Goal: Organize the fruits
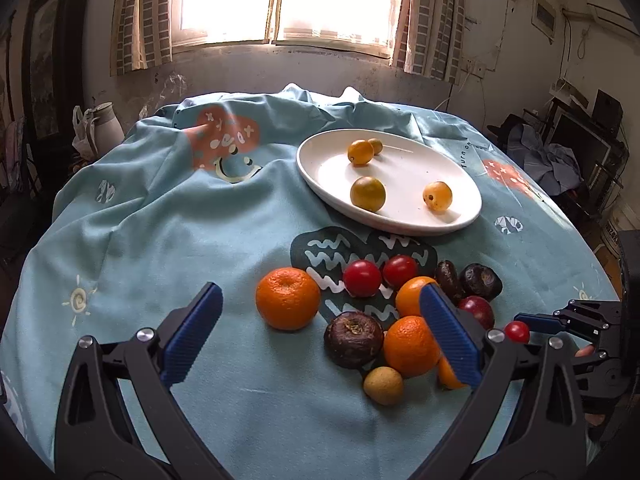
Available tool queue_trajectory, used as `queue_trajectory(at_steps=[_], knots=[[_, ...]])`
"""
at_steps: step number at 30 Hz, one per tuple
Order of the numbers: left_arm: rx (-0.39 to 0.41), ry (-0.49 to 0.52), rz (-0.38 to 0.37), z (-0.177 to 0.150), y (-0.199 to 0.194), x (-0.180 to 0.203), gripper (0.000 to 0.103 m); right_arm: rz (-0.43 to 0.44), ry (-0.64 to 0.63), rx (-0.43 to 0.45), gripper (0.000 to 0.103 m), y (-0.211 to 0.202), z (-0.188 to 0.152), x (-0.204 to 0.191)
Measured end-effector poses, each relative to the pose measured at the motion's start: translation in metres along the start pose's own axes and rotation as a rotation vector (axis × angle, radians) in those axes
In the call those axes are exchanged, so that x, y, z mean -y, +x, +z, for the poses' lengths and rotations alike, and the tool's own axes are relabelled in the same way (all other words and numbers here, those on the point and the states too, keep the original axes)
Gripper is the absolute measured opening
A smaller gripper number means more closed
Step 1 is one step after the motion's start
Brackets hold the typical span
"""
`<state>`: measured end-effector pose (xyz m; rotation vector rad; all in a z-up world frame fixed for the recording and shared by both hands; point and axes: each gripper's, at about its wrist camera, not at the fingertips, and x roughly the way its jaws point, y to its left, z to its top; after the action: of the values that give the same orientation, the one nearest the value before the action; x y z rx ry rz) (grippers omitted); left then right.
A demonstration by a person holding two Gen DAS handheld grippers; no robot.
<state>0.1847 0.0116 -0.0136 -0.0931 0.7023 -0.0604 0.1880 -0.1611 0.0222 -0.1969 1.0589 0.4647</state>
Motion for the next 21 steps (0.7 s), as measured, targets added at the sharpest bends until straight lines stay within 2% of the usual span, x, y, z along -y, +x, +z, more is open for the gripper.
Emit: queue_trajectory(at_steps=[2,5,7,10,11,13,15,18,21], knots=[[0.008,-0.001,-0.003,0.0,-0.002,0.0,0.101,0.001,-0.001,0.004,0.029,0.0,0.0,0.001],[0.003,0.009,-0.032,-0.002,-0.002,0.003,0.1,0.051,0.038,0.015,0.027,-0.003,0.002,0.007],[-0.001,0.053,-0.088,-0.005,-0.004,0.013,0.101,0.066,0.063,0.029,0.027,-0.005,0.002,0.011],[-0.016,0.198,-0.207,-0.014,-0.009,0.04,0.1,0.071,0.086,0.043,0.027,-0.008,0.004,0.014],[-0.021,0.251,-0.242,-0.019,-0.011,0.051,0.097,0.073,0.093,0.043,0.027,-0.009,0.004,0.015],[-0.038,0.355,-0.274,-0.029,-0.011,0.071,0.084,0.071,0.101,0.039,0.027,-0.008,0.005,0.016],[-0.069,0.425,-0.272,-0.039,-0.006,0.084,0.067,0.073,0.105,0.036,0.027,-0.007,0.005,0.017],[-0.122,0.455,-0.277,-0.046,0.006,0.091,0.047,0.081,0.109,0.033,0.027,-0.006,0.005,0.017],[-0.135,0.452,-0.285,-0.048,0.011,0.091,0.043,0.078,0.112,0.028,0.027,-0.005,0.004,0.017]])
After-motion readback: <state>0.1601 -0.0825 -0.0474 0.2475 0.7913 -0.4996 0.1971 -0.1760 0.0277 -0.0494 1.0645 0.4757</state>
